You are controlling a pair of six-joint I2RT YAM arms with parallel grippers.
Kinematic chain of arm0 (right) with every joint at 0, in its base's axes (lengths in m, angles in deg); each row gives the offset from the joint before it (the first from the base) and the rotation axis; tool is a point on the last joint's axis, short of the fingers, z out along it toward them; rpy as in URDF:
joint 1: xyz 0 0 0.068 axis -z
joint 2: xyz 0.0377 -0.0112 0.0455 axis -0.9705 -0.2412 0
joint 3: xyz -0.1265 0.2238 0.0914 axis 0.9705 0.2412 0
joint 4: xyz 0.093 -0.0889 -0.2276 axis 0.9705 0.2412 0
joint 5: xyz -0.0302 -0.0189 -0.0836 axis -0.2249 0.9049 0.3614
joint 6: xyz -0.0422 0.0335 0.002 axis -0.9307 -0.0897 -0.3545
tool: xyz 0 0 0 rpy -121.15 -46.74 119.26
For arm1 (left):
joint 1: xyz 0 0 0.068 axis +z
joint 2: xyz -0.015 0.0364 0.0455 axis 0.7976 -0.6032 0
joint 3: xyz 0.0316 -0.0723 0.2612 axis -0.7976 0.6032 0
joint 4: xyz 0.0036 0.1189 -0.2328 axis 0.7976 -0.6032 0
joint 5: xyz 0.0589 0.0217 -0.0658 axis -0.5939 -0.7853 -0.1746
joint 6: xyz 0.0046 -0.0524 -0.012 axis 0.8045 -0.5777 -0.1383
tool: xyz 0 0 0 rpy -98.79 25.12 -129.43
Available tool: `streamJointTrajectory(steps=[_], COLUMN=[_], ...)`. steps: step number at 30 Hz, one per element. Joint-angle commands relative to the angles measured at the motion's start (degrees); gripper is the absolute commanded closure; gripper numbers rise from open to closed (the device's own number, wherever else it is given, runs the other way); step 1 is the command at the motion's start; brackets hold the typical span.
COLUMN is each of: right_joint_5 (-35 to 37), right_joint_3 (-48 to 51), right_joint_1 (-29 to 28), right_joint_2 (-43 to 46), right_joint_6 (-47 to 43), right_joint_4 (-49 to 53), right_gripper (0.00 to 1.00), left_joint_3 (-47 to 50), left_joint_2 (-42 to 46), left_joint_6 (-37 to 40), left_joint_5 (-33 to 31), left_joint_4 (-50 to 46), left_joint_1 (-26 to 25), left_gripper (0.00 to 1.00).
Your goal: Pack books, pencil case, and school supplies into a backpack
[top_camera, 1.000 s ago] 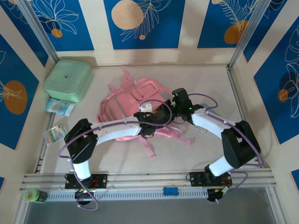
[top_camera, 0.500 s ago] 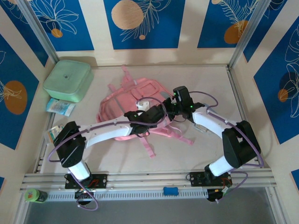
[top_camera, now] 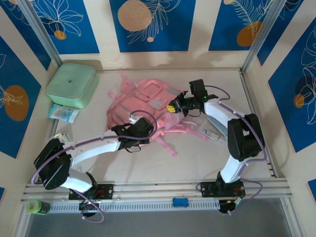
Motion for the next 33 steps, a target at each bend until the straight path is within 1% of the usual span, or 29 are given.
streamJointTrajectory(steps=[1, 5, 7, 9, 10, 11, 12, 13, 14, 19, 22, 25, 26, 28, 29, 30, 33], right_joint_5=[-2.0, -2.3, -2.2, -2.6, -2.9, -3.0, -3.0, -2.9, -2.7, -3.2, -3.3, -2.6, -3.1, -5.2, -6.5, -7.8, -7.6], right_joint_3=[-2.5, -2.1, -1.6, -0.8, -0.7, -0.6, -0.5, -0.7, -0.8, -4.3, -9.7, -15.4, -17.3, -21.3, -23.0, -23.7, -21.2], right_joint_1=[1.1, 0.2, 0.0, -0.3, -0.4, -0.4, -0.4, -0.3, 0.0, 2.5, 4.2, 4.8, 5.0, 5.1, 5.3, 5.3, 5.3], right_joint_2=[0.5, 0.4, 0.3, 0.2, 0.1, -0.1, -0.1, -0.2, -0.2, -3.3, -7.2, -11.3, -12.8, -15.6, -16.8, -17.1, -13.9], right_joint_6=[-2.8, -3.2, -2.9, -2.5, -2.5, -2.5, -2.7, -3.2, -3.9, -8.5, -11.5, -13.2, -13.5, -14.2, -14.8, -15.8, -18.2], right_joint_4=[-3.5, -3.4, -3.8, -4.5, -4.8, -4.8, -4.7, -4.5, -3.9, -1.2, 2.0, 3.7, 3.7, 4.8, 6.0, 6.8, 10.1], right_gripper=[1.0, 1.0, 1.0, 1.0, 1.0, 1.0, 1.0, 1.0, 1.0, 1.0, 1.0, 1.0, 1.0, 1.0, 0.94, 0.84, 0.66], left_joint_3=[2.1, 1.2, 1.3, 1.4, 1.3, 1.2, 1.1, 1.2, 1.4, 3.3, 4.4, 4.9, 4.3, 2.2, 0.9, -0.3, -2.8], left_joint_2=[-1.4, -4.4, -5.2, -5.8, -6.1, -6.3, -6.3, -5.9, -5.2, 1.2, 4.6, 5.8, 5.4, 3.9, 2.8, 1.8, 0.1], left_joint_6=[4.4, 4.9, 5.7, 6.5, 6.8, 7.0, 7.0, 6.9, 6.9, 6.6, 6.4, 4.5, 4.3, 3.7, 4.2, 4.3, 5.1], left_joint_5=[4.5, 2.6, 2.4, 2.2, 2.1, 1.9, 1.6, 1.2, 0.8, -0.9, 0.9, 2.2, 3.7, 4.2, 5.0, 5.7, 3.6], left_joint_4=[2.1, 4.5, 7.0, 9.2, 9.5, 9.6, 9.4, 9.0, 8.4, 3.1, 0.7, 1.7, 3.2, 5.0, 6.2, 6.7, 6.4], left_joint_1=[1.2, 2.8, 3.3, 3.7, 3.9, 3.9, 4.0, 4.1, 4.1, 4.4, 3.9, 0.8, -0.7, -3.3, -3.9, -3.9, -3.7], left_gripper=[1.0, 0.86, 0.81, 0.8, 0.8, 0.83, 0.91, 0.97, 1.0, 1.0, 1.0, 1.0, 1.0, 1.0, 1.0, 1.0, 1.0])
